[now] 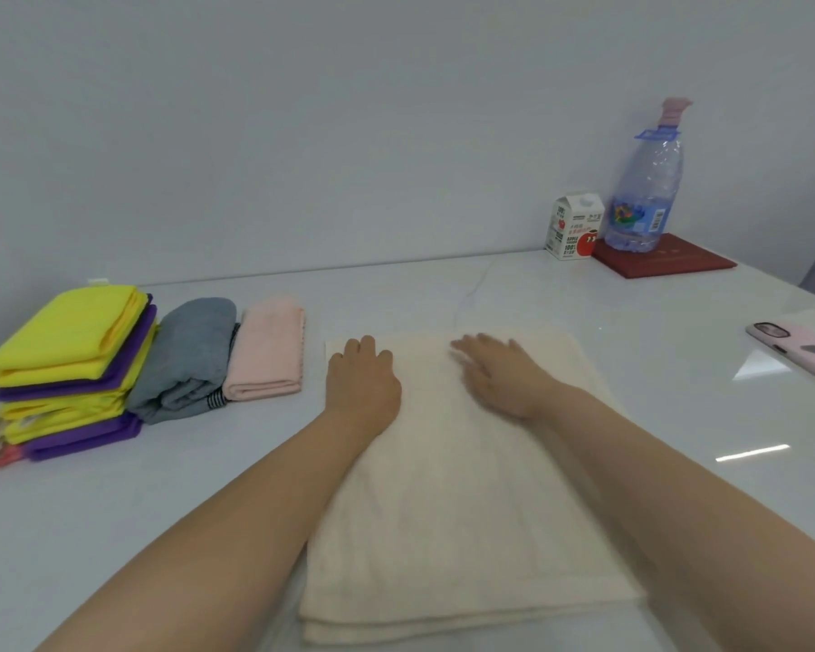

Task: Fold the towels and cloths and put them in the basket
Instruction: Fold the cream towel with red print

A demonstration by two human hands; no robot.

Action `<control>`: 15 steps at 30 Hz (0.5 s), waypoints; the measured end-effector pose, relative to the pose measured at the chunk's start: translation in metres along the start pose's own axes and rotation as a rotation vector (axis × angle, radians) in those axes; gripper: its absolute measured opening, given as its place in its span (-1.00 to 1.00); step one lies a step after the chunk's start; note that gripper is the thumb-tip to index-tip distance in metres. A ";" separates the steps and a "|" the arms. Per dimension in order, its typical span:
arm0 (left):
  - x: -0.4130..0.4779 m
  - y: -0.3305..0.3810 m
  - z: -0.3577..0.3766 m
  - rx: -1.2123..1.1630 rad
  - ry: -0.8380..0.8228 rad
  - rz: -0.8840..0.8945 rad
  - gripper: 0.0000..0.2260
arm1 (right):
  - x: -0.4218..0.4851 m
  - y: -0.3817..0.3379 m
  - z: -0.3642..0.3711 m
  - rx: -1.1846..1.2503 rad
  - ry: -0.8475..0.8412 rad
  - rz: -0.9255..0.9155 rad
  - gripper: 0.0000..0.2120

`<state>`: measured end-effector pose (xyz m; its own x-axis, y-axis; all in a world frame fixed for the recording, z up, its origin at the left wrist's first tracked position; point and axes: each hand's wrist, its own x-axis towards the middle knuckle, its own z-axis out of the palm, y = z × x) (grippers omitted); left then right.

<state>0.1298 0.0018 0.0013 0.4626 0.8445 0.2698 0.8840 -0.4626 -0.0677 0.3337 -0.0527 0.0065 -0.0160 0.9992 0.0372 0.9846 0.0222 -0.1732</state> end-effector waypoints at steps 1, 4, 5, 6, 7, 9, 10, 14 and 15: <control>-0.002 0.005 -0.002 -0.024 -0.045 -0.012 -0.76 | -0.002 -0.004 0.003 0.002 -0.077 -0.013 -0.54; -0.006 0.017 -0.009 -0.036 -0.115 -0.014 -0.71 | -0.005 0.007 0.007 -0.075 -0.111 0.135 -0.52; -0.007 0.020 -0.013 -0.031 -0.125 -0.011 -0.70 | -0.007 0.012 0.005 -0.076 -0.093 0.224 -0.51; -0.008 0.023 -0.016 -0.024 -0.138 -0.009 -0.69 | -0.009 0.016 0.003 -0.085 -0.063 0.319 -0.50; -0.010 0.025 -0.019 -0.015 -0.153 -0.007 -0.68 | -0.012 0.019 0.000 -0.081 -0.026 0.434 -0.50; -0.014 0.032 -0.022 -0.003 -0.189 -0.009 -0.67 | -0.020 0.021 -0.008 -0.113 -0.019 0.676 -0.49; -0.016 0.035 -0.022 -0.005 -0.202 -0.011 -0.65 | -0.024 0.018 -0.016 -0.170 -0.073 0.757 -0.49; -0.020 0.040 -0.014 -0.071 -0.279 -0.054 -0.51 | -0.024 0.006 -0.023 -0.593 -0.378 0.677 -0.65; -0.019 0.039 -0.011 -0.083 -0.311 -0.070 -0.47 | -0.020 0.004 -0.021 -0.637 -0.419 0.627 -0.66</control>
<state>0.1546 -0.0355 0.0044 0.4105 0.9111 -0.0366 0.9118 -0.4100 0.0225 0.3419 -0.0734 0.0258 0.6016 0.7576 -0.2532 0.7433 -0.4150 0.5246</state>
